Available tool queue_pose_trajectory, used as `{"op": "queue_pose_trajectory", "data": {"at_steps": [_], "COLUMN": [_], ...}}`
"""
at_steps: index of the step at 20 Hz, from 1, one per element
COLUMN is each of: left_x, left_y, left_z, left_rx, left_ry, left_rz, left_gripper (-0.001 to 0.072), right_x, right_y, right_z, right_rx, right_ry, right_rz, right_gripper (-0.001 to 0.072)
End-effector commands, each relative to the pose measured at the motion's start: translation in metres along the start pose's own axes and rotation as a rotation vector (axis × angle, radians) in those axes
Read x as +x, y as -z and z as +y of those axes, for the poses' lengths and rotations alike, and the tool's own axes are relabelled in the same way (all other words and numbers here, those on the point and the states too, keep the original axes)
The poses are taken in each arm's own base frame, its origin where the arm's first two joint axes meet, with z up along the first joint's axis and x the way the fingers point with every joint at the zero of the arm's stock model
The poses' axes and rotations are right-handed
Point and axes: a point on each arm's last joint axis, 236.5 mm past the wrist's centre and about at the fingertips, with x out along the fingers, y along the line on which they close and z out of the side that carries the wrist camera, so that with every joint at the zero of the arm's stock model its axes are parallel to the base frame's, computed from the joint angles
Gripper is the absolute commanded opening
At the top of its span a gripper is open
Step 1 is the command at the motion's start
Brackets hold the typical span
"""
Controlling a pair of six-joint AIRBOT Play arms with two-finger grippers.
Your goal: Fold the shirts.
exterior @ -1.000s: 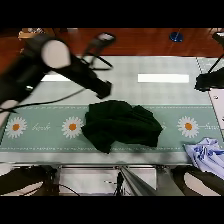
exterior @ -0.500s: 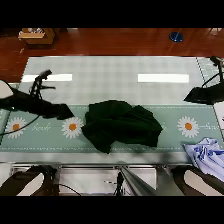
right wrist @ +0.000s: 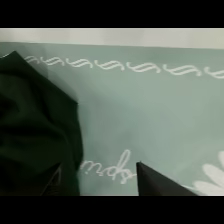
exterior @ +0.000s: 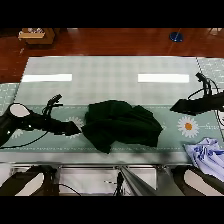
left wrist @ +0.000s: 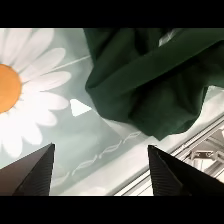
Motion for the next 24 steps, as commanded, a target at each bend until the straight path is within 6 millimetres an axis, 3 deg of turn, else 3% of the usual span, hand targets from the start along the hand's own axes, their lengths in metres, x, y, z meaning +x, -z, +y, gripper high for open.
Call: {"op": "queue_pose_trajectory", "data": {"at_steps": [1,4,7,8,9,10,15,18,19,20,21,23,24], "left_x": [0.021,0.043,0.058,0.060,0.060,0.060,0.059,0.061,0.061,0.061,0.061,0.060,0.059], "left_y": [-0.010,-0.007,-0.009,-0.014,-0.020,-0.026,-0.034,-0.034,-0.033,-0.033,-0.033,-0.034,-0.034], "left_z": [-0.004,-0.001,-0.002,-0.004,-0.006,-0.008,-0.011,-0.014,-0.015,-0.015,-0.015,-0.016,-0.019], "left_rx": [-0.018,-0.031,-0.051,-0.059,-0.066,-0.077,-0.099,-0.098,-0.095,-0.096,-0.095,-0.093,-0.085], "left_ry": [0.051,0.043,0.047,0.052,0.061,0.067,0.081,0.090,0.090,0.090,0.090,0.091,0.098], "left_rz": [-0.018,0.024,0.031,0.013,-0.011,-0.036,-0.068,-0.067,-0.065,-0.065,-0.065,-0.067,-0.064], "left_gripper": [0.0671,0.0671,0.0666,0.0616,0.0465,0.0386,0.0373,0.0078,0.0033,0.0033,0.0032,0.0032,0.0031], "right_x": [0.015,0.025,0.030,0.031,0.033,0.036,0.077,0.101,0.106,0.111,0.114,0.114,0.112], "right_y": [0.006,0.017,0.026,0.027,0.028,0.029,0.051,0.060,0.060,0.061,0.061,0.058,0.057], "right_z": [0.010,0.012,0.025,0.032,0.038,0.041,0.056,0.065,0.068,0.069,0.071,0.072,0.073], "right_rx": [0.032,0.057,0.053,0.049,0.051,0.059,0.035,0.006,0.001,-0.001,-0.007,-0.005,0.002], "right_ry": [-0.075,-0.106,-0.193,-0.232,-0.265,-0.283,-0.300,-0.287,-0.284,-0.279,-0.275,-0.276,-0.280], "right_rz": [-0.008,0.047,0.102,0.115,0.125,0.139,0.263,0.309,0.313,0.316,0.312,0.301,0.302], "right_gripper": [0.0549,0.0549,0.0549,0.0549,0.0549,0.0549,0.0557,0.0557,0.0555,0.0518,0.0418,0.0053,0.0035]}}
